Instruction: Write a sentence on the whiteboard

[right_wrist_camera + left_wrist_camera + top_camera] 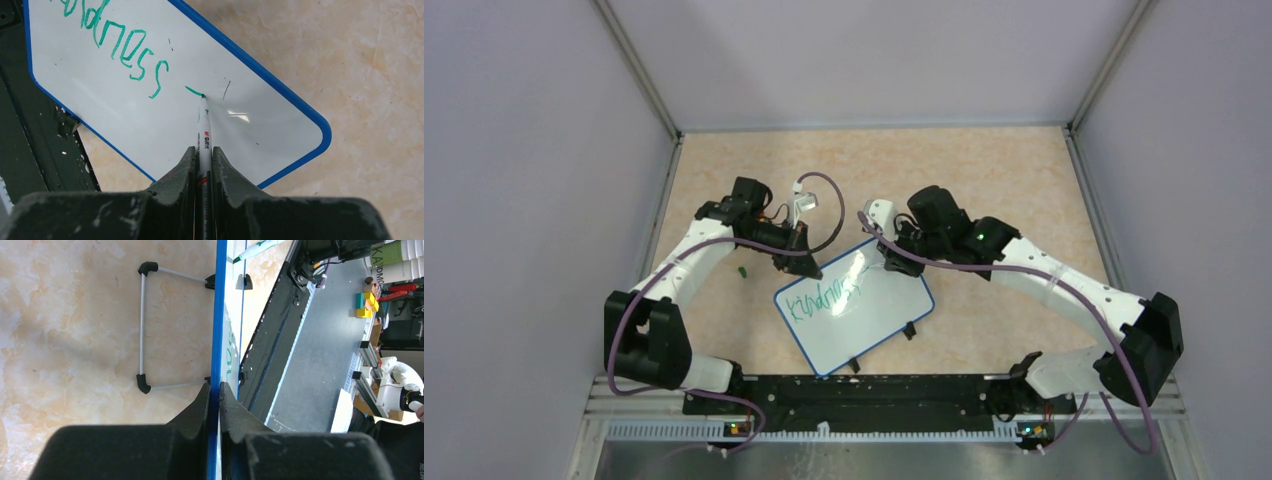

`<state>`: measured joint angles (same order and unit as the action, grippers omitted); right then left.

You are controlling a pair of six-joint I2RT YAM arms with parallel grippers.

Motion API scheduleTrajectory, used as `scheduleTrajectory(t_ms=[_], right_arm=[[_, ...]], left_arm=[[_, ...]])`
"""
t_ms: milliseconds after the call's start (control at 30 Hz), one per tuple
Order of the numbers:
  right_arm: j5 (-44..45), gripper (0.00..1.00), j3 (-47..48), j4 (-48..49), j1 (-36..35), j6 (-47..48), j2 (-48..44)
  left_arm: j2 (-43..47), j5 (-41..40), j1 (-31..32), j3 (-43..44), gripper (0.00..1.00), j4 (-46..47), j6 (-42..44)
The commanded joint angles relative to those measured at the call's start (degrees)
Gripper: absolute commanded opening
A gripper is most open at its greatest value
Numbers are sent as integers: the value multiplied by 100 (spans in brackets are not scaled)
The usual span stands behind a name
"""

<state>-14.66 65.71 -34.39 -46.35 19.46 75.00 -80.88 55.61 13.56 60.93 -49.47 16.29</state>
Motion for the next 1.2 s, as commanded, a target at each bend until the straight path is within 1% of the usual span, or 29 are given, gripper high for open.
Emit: scheduleTrajectory(t_ms=[0,100,333,567,700,767,967,1167], right_arm=[[-67,0,116,25,86,79,-85],[-232,0,69,-66,51,73,-49],[-282,0,-230,-90,-186,69,-93],[-118,0,-414,-125,-208,88,-224],[225,0,-248,-183,-169,210,-284],[252,0,-80,-205,-90,239,-285],[3,0,415,-243,-72,214,-229],[-95,0,641,-175,-79,167,-16]], left_arm=[[-117,-490,138,-125,0,-40,22],[-105,-488,138,-125,0,-41,22],[-88,-491,138,-125,0,-40,23],[-92,-473,138,-131,0,-41,29],[-105,-464,138,-129,0,-43,31],[-108,-465,138,-130,0,-44,32],[-94,-473,138,-131,0,-36,32],[-104,-470,140,-125,0,-36,26]])
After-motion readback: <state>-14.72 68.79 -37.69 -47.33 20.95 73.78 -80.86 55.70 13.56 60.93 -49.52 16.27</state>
